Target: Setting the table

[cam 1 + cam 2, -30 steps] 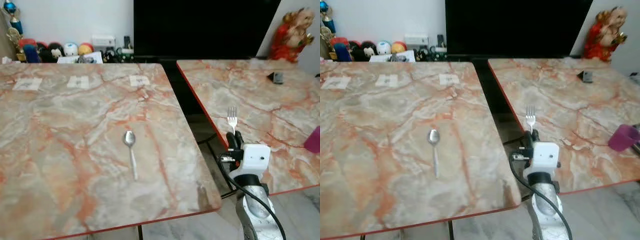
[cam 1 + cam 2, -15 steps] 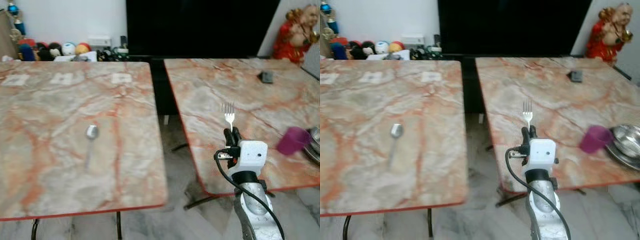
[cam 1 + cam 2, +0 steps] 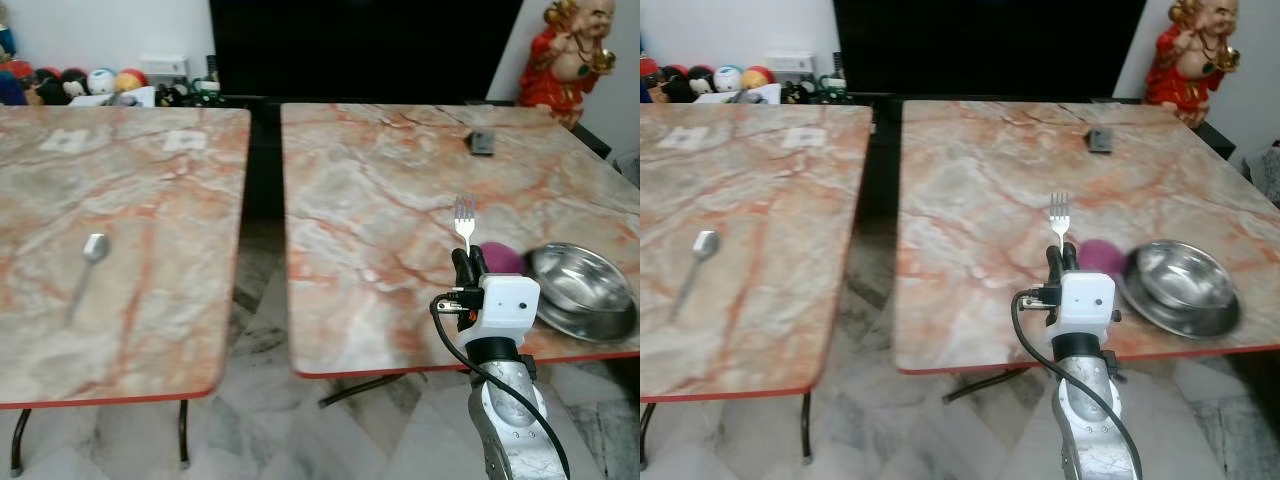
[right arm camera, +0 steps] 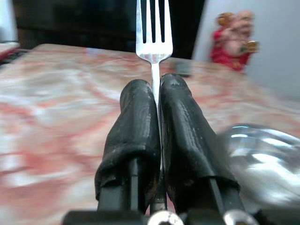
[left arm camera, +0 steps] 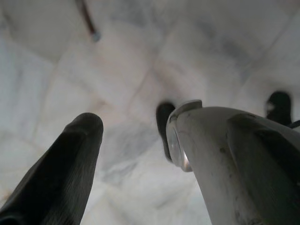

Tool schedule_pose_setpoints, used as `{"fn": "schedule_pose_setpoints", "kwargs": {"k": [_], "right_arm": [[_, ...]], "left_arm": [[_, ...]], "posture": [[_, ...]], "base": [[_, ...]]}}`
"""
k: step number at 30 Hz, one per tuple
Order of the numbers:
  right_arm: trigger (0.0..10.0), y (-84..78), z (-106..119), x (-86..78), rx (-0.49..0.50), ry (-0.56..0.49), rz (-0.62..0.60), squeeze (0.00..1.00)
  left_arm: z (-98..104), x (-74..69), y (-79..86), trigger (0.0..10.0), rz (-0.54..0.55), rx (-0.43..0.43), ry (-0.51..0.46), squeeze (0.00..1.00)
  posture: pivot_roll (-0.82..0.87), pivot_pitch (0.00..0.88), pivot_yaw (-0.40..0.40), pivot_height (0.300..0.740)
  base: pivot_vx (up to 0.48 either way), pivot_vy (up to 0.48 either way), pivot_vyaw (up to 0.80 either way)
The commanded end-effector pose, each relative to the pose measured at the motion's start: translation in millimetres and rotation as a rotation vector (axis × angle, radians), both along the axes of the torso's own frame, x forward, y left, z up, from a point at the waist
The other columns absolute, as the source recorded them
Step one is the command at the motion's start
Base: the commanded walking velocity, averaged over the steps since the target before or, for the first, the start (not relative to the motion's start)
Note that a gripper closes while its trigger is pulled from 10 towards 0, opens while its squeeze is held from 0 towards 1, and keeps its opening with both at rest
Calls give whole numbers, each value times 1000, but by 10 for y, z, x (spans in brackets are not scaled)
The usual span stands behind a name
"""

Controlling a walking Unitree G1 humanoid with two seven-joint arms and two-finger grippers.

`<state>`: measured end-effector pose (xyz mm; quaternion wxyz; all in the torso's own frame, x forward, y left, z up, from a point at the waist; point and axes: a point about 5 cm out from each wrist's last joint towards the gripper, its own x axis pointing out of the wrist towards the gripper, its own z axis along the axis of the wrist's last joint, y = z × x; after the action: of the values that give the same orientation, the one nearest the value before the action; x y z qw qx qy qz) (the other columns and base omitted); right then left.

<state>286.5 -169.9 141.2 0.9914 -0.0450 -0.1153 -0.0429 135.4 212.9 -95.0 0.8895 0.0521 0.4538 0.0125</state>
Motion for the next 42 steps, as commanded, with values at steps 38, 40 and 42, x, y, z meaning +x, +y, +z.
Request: {"fn": "schedule_pose_setpoints", "kwargs": {"k": [38,40,42], "right_arm": [[10000,14,94,49,12,-56,-35,0],[10000,17,89,52,12,-53,-33,0],[10000,20,84,53,12,-50,-31,0]], "left_arm": [[-58,-236,112,10000,5,-20,82,0],[-61,-186,39,10000,-2,-26,76,0],[-65,-135,-46,10000,-10,-32,71,0]], "posture": [[-17,98,-31,740],[-18,97,-30,740],[-19,95,-30,740]], "base": [[0,-294,0],[0,0,0],[0,0,0]]}}
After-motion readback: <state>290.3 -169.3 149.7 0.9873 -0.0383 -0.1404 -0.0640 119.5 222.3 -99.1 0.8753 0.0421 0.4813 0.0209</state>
